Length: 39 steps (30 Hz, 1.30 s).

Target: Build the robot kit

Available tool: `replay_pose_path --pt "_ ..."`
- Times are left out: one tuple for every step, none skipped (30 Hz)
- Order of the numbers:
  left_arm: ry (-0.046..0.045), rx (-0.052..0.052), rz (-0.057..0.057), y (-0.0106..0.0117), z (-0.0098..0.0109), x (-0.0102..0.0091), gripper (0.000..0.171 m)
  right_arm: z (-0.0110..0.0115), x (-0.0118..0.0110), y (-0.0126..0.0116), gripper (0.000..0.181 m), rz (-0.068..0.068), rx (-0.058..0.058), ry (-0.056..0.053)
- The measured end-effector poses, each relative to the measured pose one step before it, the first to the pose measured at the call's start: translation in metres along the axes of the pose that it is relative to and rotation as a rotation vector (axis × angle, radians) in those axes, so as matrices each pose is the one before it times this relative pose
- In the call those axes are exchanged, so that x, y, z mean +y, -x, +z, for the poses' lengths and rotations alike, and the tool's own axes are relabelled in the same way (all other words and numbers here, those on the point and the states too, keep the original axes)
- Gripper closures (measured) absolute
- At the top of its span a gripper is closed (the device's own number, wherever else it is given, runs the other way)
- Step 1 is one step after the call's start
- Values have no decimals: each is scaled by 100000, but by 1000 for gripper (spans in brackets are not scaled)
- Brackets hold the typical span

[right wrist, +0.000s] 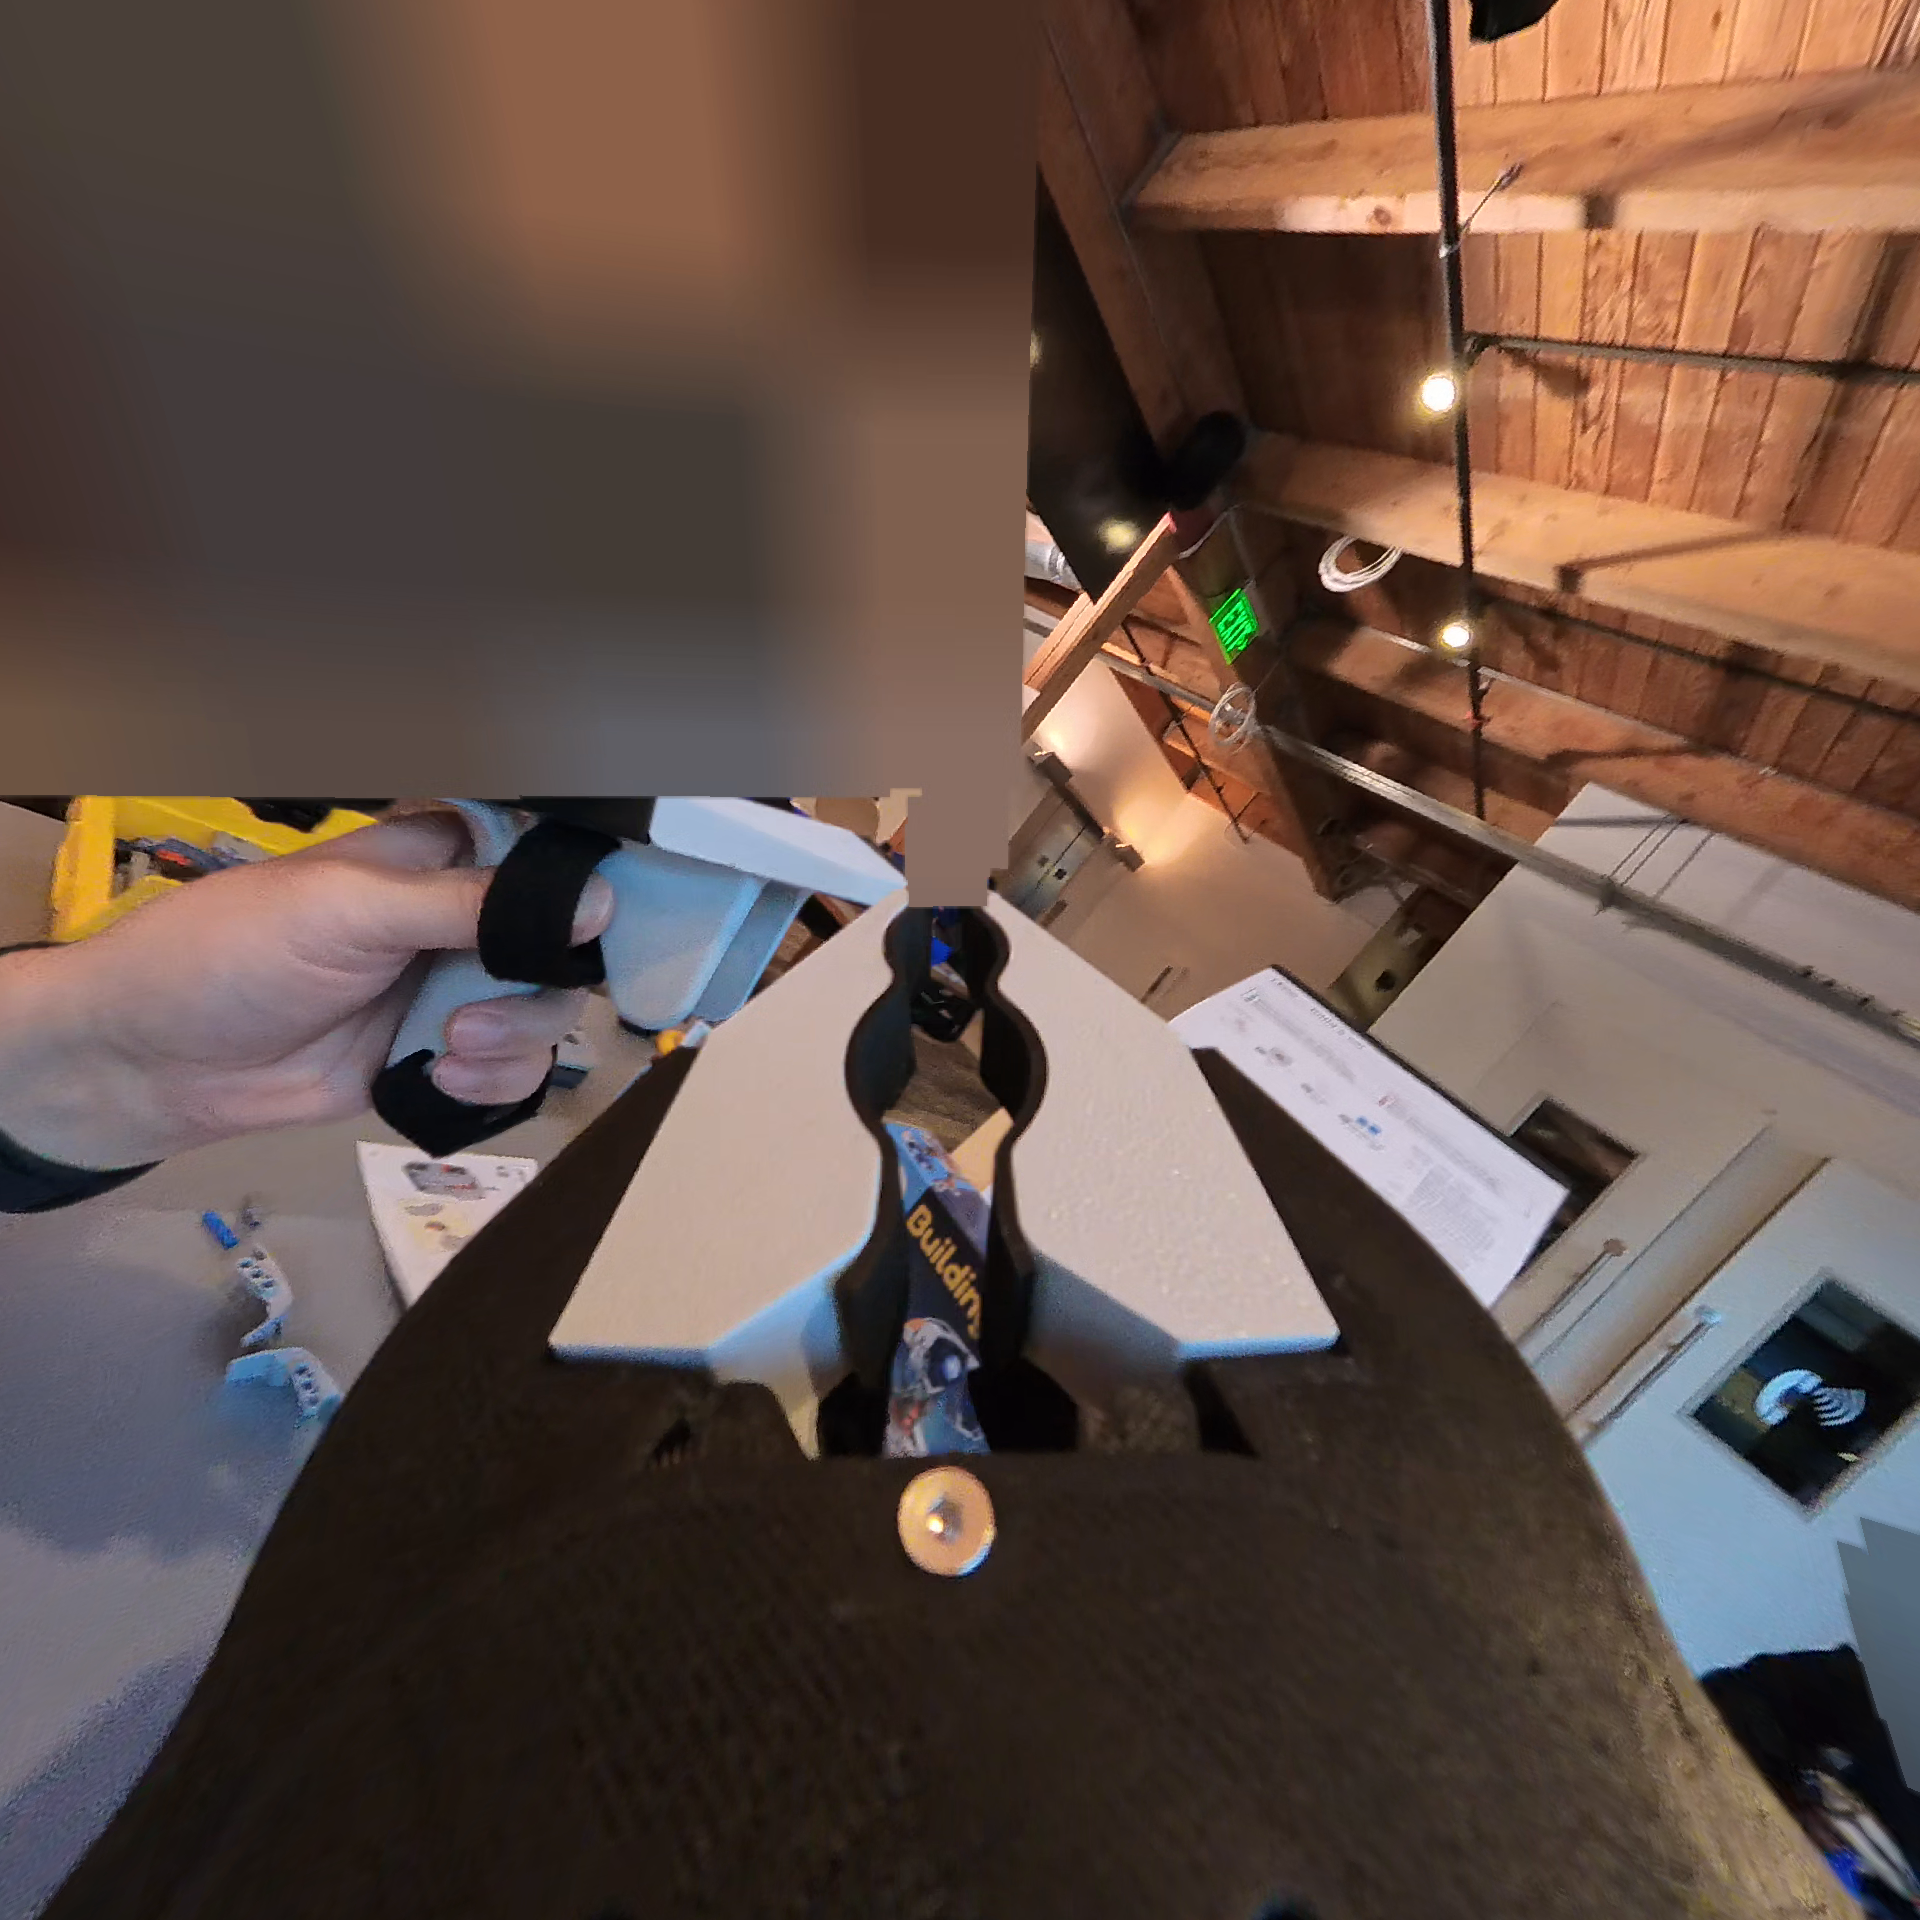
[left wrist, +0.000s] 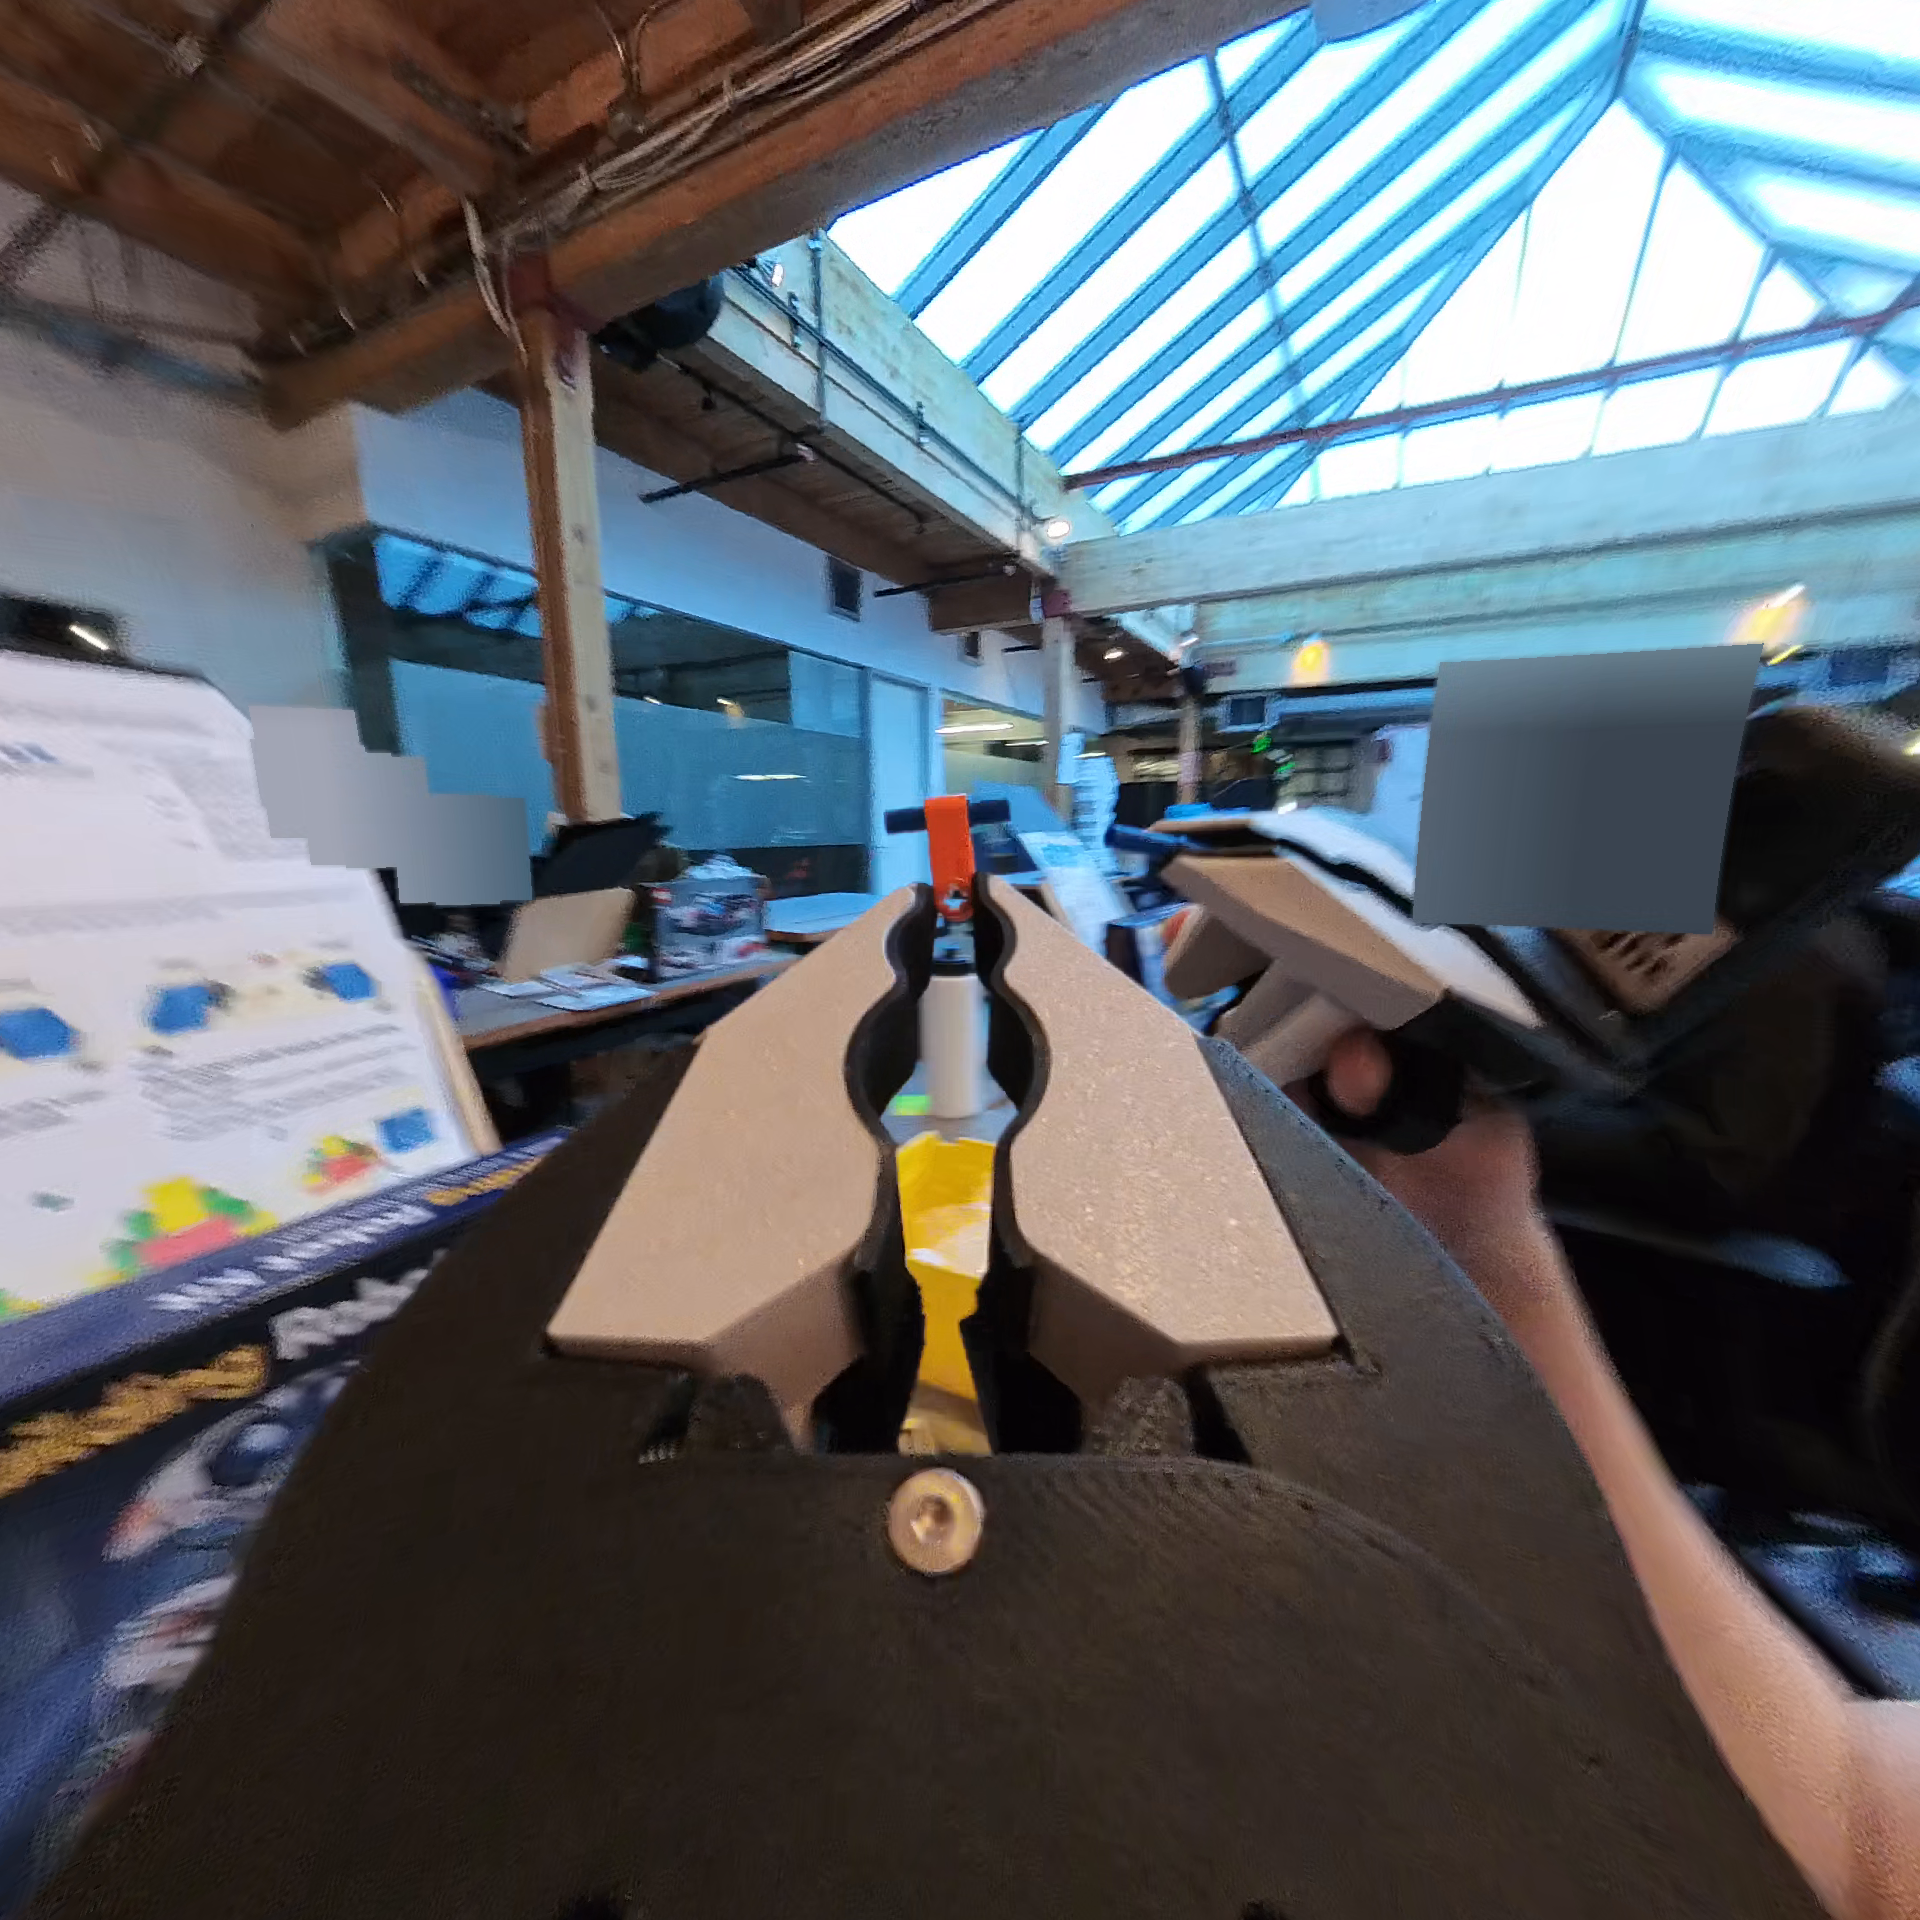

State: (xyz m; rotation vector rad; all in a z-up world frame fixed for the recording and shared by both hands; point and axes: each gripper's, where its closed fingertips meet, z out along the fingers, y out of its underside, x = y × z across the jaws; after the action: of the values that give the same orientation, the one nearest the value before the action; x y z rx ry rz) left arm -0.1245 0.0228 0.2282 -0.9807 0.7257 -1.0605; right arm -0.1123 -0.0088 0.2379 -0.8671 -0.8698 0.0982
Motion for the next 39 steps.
replay_pose_path --pt "210 -3861 8341 8 -202 -141 167 -33 -323 46 178 -2036 1129 -462" --pt "113 -3341 8289 -87 -186 -204 167 -17 -309 50 178 -1341 828 -745" --pt "334 -2294 7763 -235 -142 -225 167 27 -229 158 178 -597 -213 -625" --pt "537 -2162 6850 -218 -155 -177 167 75 -167 208 178 -132 -648 -482" --pt "-201 -2360 5751 -132 -208 -206 167 89 -115 181 178 -144 -525 -355" --pt "-1375 -2235 4321 -89 -237 -277 167 97 -100 206 178 -198 -619 -374" --pt "-1531 -1719 2664 -42 -192 -237 167 83 -139 190 178 -272 -467 -570" --pt "-533 -1065 1578 -8 -100 -58 167 57 -204 167 178 -222 -378 -672" --pt "-22 -490 1066 -52 -30 16 167 32 -205 143 178 94 -208 -636" --pt "-189 231 423 -149 -32 -6 167 32 -219 148 178 386 -360 -748" --pt "-593 559 -16 -206 -70 -106 167 43 -170 191 178 554 -614 -537" --pt "-1041 -184 700 -106 -134 -225 167 26 -142 127 178 238 -288 -564" --pt "-1262 -1214 2038 32 -185 -336 167 23 -89 94 178 -368 -130 -507" --pt "-1189 -1605 2721 87 -216 -377 167 4 23 118 178 -886 -388 147" --pt "-931 -1271 2338 70 -216 -381 167 -26 -23 226 178 -1845 -852 -56" --pt "-532 -574 1572 -10 -203 -324 167 -91 -162 247 178 -3066 -603 -967" --pt "-321 -195 980 -42 -171 -260 167 -69 -153 -12 178 -2684 1026 -359" --pt "-410 -126 880 -48 -150 -246 167 -67 -204 -52 178 -1734 1173 -422" --pt "-247 -79 967 -65 -117 -177 167 -46 -351 104 178 -781 125 -1454" --pt "-62 -68 828 -55 -77 -115 167 20 -291 155 179 385 -350 -1258" --pt "-150 -89 533 -42 -61 -102 167 40 -182 133 178 447 -359 -661" --pt "-145 145 245 -65 -40 -68 167 28 -140 25 178 -200 422 -638" --pt "54 327 34 -100 4 -22 167 4 -98 -18 178 -704 617 -564" --pt "81 338 -174 -97 14 16 167 -4 2 26 178 -536 88 80" --pt "-22 472 -399 -125 25 9 167 -21 -37 10 178 -208 18 -112" --pt "-15 688 -612 -153 27 8 167 -13 -104 3 178 286 -112 -526" --pt "91 602 -646 -129 34 15 167 -18 -61 -4 178 563 -134 -386" --pt "-79 297 -570 -79 23 -24 167 -5 21 13 178 281 -350 29" --pt "-327 207 -627 -36 2 -52 167 1 77 -17 178 -83 -74 245" --pt "-247 386 -1014 -37 2 -47 167 -28 77 -48 178 -357 204 77" --pt "-17 668 -1446 -75 14 -19 167 -25 26 -16 178 -176 18 -157" --pt "56 706 -1539 -70 9 -13 167 -28 -14 4 178 242 -231 -280" --pt "-63 417 -1149 -54 12 -23 167 -34 -43 -40 178 452 69 -427" --pt "-251 62 -528 -14 -20 -44 167 -35 -32 1 178 421 -185 -210" --pt "-321 -342 -68 10 -28 -58 167 -36 -3 29 178 103 -281 199" --pt "-239 -587 143 50 -37 -67 167 -43 -19 3 178 -268 -31 92" --pt "-82 -358 42 30 -28 -61 167 -42 -55 -4 178 -146 109 -160" --pt "118 260 -388 -58 -8 -21 167 -34 -51 9 178 263 -122 -124" --pt "220 358 -721 -65 6 11 167 -1 -24 66 178 685 -516 -22"
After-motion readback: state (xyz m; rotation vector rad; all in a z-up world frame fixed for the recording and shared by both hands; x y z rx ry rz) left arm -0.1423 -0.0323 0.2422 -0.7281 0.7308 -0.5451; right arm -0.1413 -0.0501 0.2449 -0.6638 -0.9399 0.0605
